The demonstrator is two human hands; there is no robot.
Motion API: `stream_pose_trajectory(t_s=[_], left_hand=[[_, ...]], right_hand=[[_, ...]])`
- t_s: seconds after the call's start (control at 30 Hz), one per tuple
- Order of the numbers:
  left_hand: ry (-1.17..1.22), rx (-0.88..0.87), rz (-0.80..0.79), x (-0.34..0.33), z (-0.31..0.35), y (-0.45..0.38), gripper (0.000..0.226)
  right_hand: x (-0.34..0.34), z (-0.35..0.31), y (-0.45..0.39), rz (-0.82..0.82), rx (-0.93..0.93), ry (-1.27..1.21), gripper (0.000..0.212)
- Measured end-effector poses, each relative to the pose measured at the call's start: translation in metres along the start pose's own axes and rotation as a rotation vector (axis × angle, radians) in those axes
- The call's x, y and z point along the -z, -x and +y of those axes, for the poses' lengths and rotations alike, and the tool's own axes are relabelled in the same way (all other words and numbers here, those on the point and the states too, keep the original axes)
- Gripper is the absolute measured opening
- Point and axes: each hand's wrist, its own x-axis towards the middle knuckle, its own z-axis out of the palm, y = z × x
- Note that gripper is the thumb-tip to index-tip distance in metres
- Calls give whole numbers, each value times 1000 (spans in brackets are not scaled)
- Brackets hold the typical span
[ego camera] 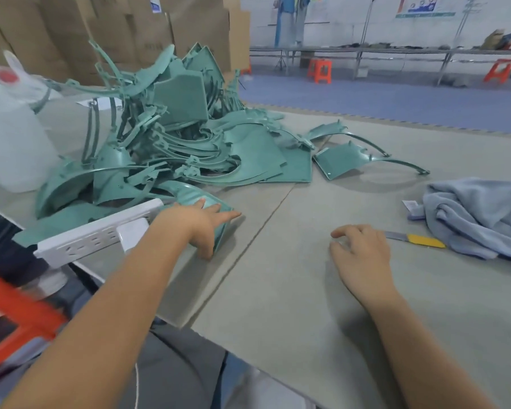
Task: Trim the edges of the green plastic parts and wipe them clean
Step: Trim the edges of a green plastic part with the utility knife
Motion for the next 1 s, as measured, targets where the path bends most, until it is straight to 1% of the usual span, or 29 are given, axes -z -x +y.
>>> stream_pose_trajectory(t_s=[0.03, 0.1, 0.17, 0.23, 0.3, 0.4, 0.53, 0.6, 0.63, 0.7, 0.73, 0.77, 0.8, 0.83, 0.9, 0.93, 1.0], left_hand=[[9, 2, 36, -1, 4, -1, 103], [25, -6, 147, 1, 14, -4, 84], [-39, -17, 371, 5, 27, -9, 61], [-64, -62, 645, 9, 44, -16, 47], [-39, -146, 834, 12, 66, -23, 48], [58, -304, 965, 19, 102, -29, 59], [208, -520, 1141, 34, 149, -25, 63], [285, -590, 1243, 42, 173, -22, 59], [358, -617, 1287, 45, 185, -20, 58], [536, -659, 1314, 47, 210, -16, 60], [606, -680, 1292, 44, 220, -16, 61], [646, -711, 1241, 38, 228, -17, 61], [653, -760, 1174, 33, 234, -19, 64], [643, -824, 1089, 27, 239, -23, 69], [631, -912, 922, 18, 242, -29, 76], [668, -923, 867, 15, 242, -30, 75], [876, -929, 774, 12, 240, -28, 71]], right_hand=[[0, 0, -1, -6, -3, -11, 21], [1, 0, -1, -20, -4, -40, 20], [2, 0, -1, -27, -5, -73, 20], [2, 1, 0, -27, -9, -111, 18], [2, 3, -1, -24, -20, -148, 17], [3, 8, -2, -17, -35, -222, 17], [6, 17, -5, 91, 11, -295, 14], [12, 18, -4, 122, -6, -478, 18], [15, 18, -4, 131, -35, -627, 27], [20, 19, -6, 176, -93, -941, 41], [24, 20, -8, 202, -109, -1091, 41], [27, 21, -11, 233, -134, -1211, 37], [32, 23, -14, 269, -201, -1278, 33], [36, 25, -17, 302, -306, -1295, 30], [42, 32, -23, 313, -523, -1185, 29], [42, 37, -24, 275, -572, -1129, 31], [42, 43, -25, 213, -548, -1103, 28]])
